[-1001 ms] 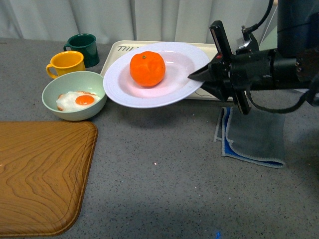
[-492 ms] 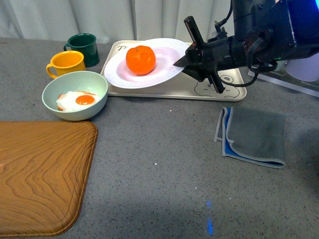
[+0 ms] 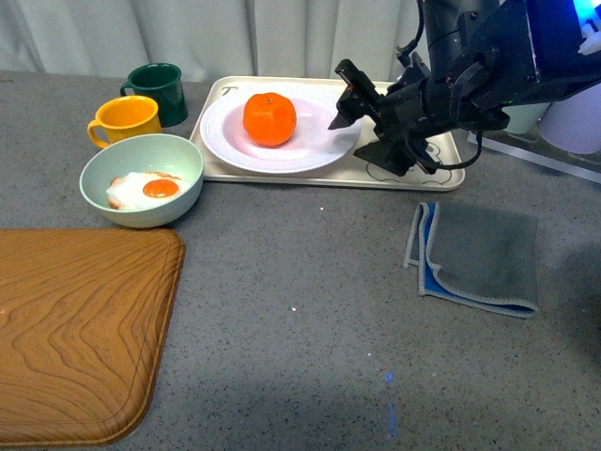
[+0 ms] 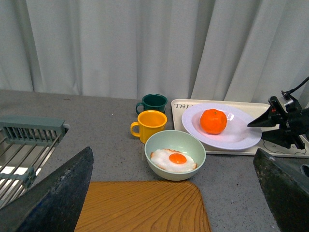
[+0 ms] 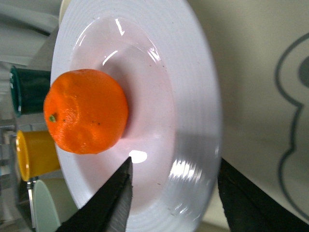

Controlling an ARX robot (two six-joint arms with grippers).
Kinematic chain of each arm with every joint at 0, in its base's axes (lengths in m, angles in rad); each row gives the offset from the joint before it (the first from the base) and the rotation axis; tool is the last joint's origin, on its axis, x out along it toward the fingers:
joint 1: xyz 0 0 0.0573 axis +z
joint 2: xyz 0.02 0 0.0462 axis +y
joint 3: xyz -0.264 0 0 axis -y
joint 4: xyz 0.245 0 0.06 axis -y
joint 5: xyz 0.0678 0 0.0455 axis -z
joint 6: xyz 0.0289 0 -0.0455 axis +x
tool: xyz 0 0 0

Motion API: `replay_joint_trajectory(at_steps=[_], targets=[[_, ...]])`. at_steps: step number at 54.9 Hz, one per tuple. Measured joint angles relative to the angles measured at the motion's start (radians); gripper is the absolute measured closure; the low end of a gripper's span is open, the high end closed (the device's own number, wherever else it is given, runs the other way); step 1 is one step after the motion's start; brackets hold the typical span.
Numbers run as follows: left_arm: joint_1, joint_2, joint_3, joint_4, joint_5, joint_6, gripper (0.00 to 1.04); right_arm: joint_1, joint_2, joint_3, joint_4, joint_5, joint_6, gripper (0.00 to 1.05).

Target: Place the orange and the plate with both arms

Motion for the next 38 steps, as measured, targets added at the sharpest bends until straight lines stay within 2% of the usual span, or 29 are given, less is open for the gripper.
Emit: replay_joint_trajectory(at_steps=[8,12,14,18,20,24,28,33,38], targets=[[0.0,0.0,0.0,0.0,0.0,0.0,0.07,-0.002,-0.078,-0.073,0.015,0.045,-0.112,0.25],[0.0,0.0,0.0,0.0,0.0,0.0,0.07,-0.005,-0.163,-0.15,0.066,0.041,-0.201,0.09],[0.0,0.0,0.0,0.0,0.0,0.0,0.07,-0.005,-0.198,-0.178,0.071,0.044,-0.23,0.08],[0.0,0.0,0.0,0.0,0.0,0.0,0.07,-0.007,-0.266,-0.238,0.101,0.089,-0.292,0.1],[0.0,0.0,0.0,0.0,0.0,0.0,0.07,0.0,-0.276,-0.283,0.22,0.187,-0.353,0.14],[0.0,0.0,0.0,0.0,0.001,0.0,0.07,0.005,-0.303,-0.438,0.585,0.476,-0.504,0.27],[0.0,0.0,0.0,0.0,-0.002,0.0,0.07,-0.005,-0.343,-0.595,0.828,0.603,-0.62,0.37],[0.0,-0.001,0.0,0.0,-0.002,0.0,0.07,-0.034,-0.43,-0.778,1.032,0.624,-0.693,0.52],[0.0,-0.001,0.0,0.0,-0.002,0.0,0.07,-0.063,-0.544,-0.915,1.119,0.61,-0.726,0.66]])
